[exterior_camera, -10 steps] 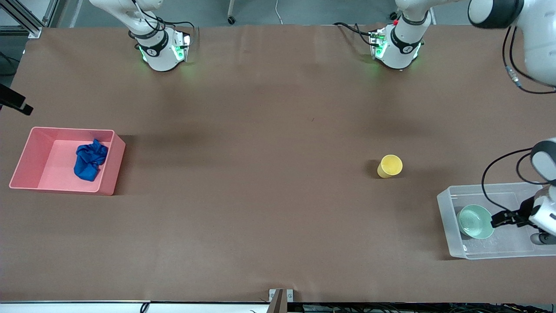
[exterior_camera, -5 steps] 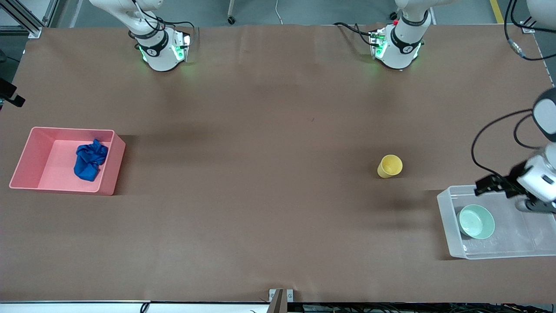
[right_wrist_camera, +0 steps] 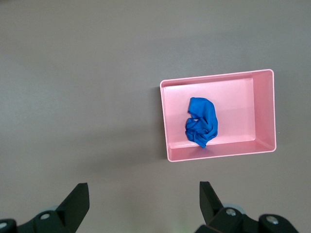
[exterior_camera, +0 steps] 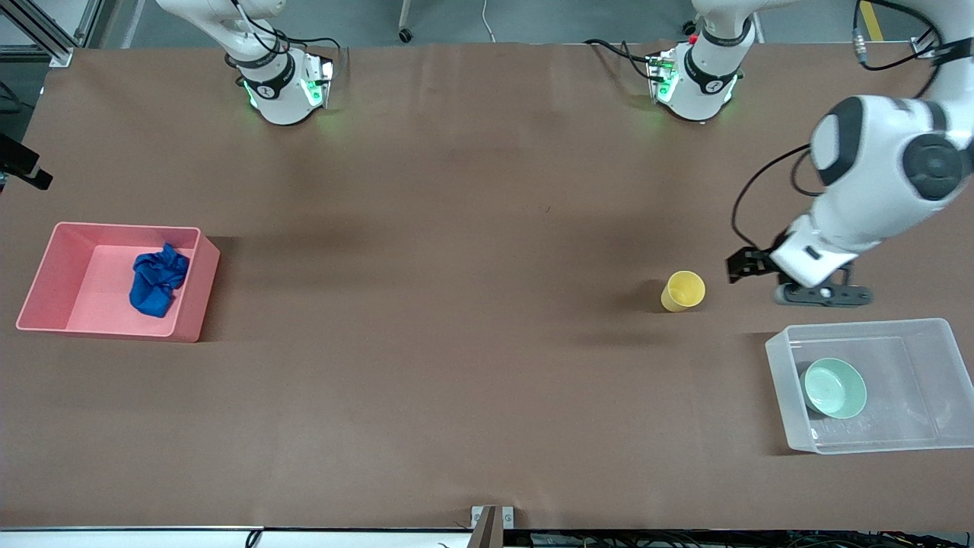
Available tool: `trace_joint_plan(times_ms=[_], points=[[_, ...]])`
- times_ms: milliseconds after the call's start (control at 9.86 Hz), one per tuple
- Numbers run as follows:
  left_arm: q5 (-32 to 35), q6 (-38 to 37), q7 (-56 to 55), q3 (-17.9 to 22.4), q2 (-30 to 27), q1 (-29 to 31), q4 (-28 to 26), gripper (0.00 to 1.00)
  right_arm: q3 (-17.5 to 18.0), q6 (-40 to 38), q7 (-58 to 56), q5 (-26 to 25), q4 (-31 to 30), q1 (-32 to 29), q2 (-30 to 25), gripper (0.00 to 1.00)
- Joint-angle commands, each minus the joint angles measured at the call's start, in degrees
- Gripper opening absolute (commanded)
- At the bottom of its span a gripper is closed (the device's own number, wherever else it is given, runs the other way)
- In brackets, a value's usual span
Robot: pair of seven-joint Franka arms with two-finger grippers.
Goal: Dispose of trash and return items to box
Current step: 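Move the left gripper from the clear box to the yellow cup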
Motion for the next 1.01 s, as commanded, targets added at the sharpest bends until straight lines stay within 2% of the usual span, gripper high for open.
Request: trace_joint_plan(times_ms=[0, 304, 609, 812, 913], points=[[0.47, 9.90, -2.41, -1.88, 0.82, 0.52, -8.55, 0.91, 0.19, 0.01, -0.62, -1.05, -0.65, 0.06, -0.72, 1.00], [0.82, 16.78, -1.45, -1.88, 5.38, 0.60, -11.13, 0.89, 0.19, 0.01, -0.62, -1.05, -0.65, -0.03, -0.72, 1.00], [5.92, 20.30, -1.27, -1.88, 10.13, 1.22, -11.21, 0.87, 0.19, -0.16, -0.62, -1.05, -0.65, -0.12, -0.72, 1.00], [5.92, 20.58, -1.18, -1.79, 11.72, 1.31, -11.39, 0.73, 0.19, -0.25, -0.71, -1.05, -0.74, -0.21, -0.72, 1.00], [5.92, 20.67, -1.09, -1.79, 12.77, 1.31, -11.39, 0.50, 0.19, -0.25, -0.71, -1.05, -0.74, -0.21, -0.72, 1.00]])
